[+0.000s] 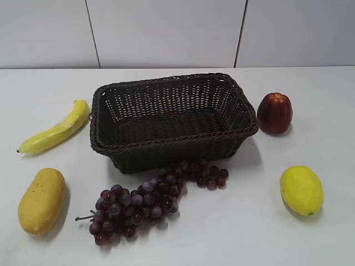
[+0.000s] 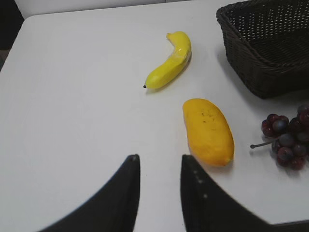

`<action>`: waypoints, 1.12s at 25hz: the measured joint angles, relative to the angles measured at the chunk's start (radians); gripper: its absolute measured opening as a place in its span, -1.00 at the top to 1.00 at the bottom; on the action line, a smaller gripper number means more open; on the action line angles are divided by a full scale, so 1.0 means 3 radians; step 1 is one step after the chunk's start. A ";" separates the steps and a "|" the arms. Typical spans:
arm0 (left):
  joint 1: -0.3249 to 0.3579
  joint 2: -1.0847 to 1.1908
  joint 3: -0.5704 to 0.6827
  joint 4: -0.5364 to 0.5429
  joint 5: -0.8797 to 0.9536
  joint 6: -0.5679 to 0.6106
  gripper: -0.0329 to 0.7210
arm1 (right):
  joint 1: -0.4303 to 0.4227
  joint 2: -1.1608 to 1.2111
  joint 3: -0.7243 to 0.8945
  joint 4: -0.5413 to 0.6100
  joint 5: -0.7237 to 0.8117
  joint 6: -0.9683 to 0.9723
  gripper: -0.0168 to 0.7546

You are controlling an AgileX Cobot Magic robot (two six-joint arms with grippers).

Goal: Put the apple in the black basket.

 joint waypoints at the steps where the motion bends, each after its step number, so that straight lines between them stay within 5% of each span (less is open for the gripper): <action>1: 0.0000 0.0000 0.0000 0.0000 0.0000 0.0000 0.32 | 0.0000 0.0122 -0.0011 0.0004 -0.0130 0.0000 -0.58; 13: 0.0000 0.0000 0.0000 0.0000 0.0000 0.0000 0.32 | 0.0000 0.2483 -0.0155 0.0007 -0.2113 0.0008 -0.58; 18: 0.0000 0.0000 0.0000 0.0000 0.0000 0.0000 0.32 | 0.0000 0.3695 -0.0887 0.0007 -0.1859 -0.0124 -0.58; 28: 0.0000 0.0000 0.0000 0.0000 0.0000 0.0000 0.32 | 0.0062 0.5514 -0.2838 0.0053 -0.0387 -0.0275 -0.58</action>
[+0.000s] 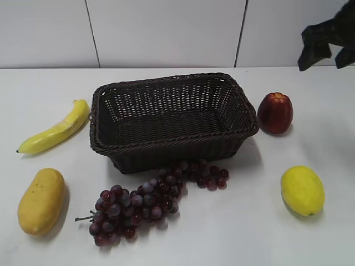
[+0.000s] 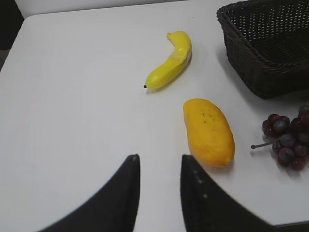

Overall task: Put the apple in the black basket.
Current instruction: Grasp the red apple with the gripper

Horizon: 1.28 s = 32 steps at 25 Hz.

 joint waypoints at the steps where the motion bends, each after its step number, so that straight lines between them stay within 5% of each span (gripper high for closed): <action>1: 0.0000 0.0000 0.0000 0.0000 0.0000 0.0000 0.32 | 0.0028 0.0131 -0.0145 -0.0003 0.0050 -0.0003 -0.58; 8: 0.0000 0.0000 0.0000 0.0000 0.0000 0.0000 0.32 | 0.0287 0.0744 -0.0711 -0.0158 0.0209 -0.0029 -0.58; 32: 0.0000 0.0000 0.0000 0.0000 0.0000 0.0000 0.32 | 0.0344 0.1381 -0.0747 -0.0416 -0.0055 -0.0100 -0.59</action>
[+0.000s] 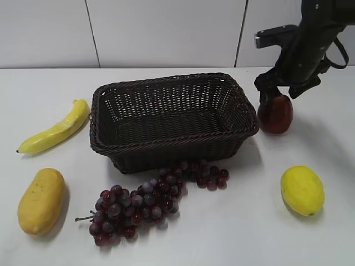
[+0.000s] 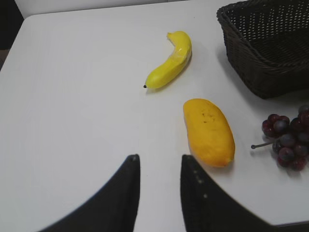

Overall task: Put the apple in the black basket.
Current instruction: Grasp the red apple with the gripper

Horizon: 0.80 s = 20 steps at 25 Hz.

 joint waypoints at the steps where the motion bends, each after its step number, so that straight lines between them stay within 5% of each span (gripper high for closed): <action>1: 0.0000 0.0000 0.0000 0.0000 0.0000 0.0000 0.32 | 0.0000 0.0036 0.0000 -0.0021 0.0000 0.0004 -0.59; 12: 0.0000 0.0000 0.0000 0.0000 0.0000 0.0000 0.32 | 0.0000 0.0136 -0.0028 -0.0061 0.0022 0.0011 -0.46; 20: 0.0000 0.0000 0.0000 0.0000 0.0000 0.0000 0.32 | 0.0000 0.0098 -0.0496 -0.0061 0.0619 0.0011 -0.46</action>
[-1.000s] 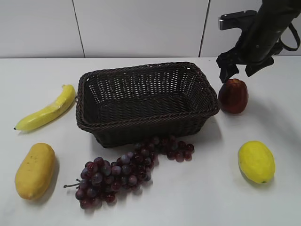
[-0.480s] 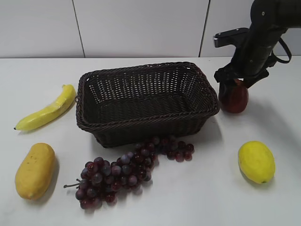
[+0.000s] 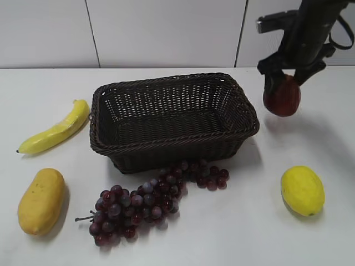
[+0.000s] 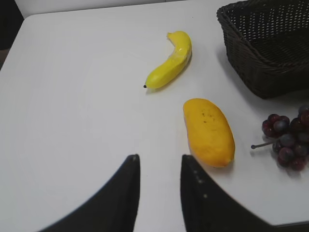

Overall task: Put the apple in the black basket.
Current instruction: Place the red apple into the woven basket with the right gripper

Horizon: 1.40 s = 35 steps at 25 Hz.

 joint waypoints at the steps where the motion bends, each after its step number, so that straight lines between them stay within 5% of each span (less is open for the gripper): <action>1: 0.0000 0.0000 0.0000 0.0000 0.0000 0.0000 0.32 | 0.0000 -0.0032 -0.0084 0.0018 0.0067 0.0000 -0.46; 11: 0.0000 0.0000 0.0000 0.0000 0.0000 0.0000 0.32 | 0.0249 -0.0491 -0.0580 0.0830 0.0291 -0.0044 -0.46; 21: 0.0000 0.0000 0.0000 0.0000 0.0000 0.0000 0.32 | 0.1063 -0.0381 -0.0580 0.0786 0.0064 -0.0254 -0.46; 35: 0.0000 0.0000 0.0000 0.0000 0.0000 0.0000 0.32 | 0.1120 0.0455 -0.0580 0.0707 -0.0104 -0.0266 -0.45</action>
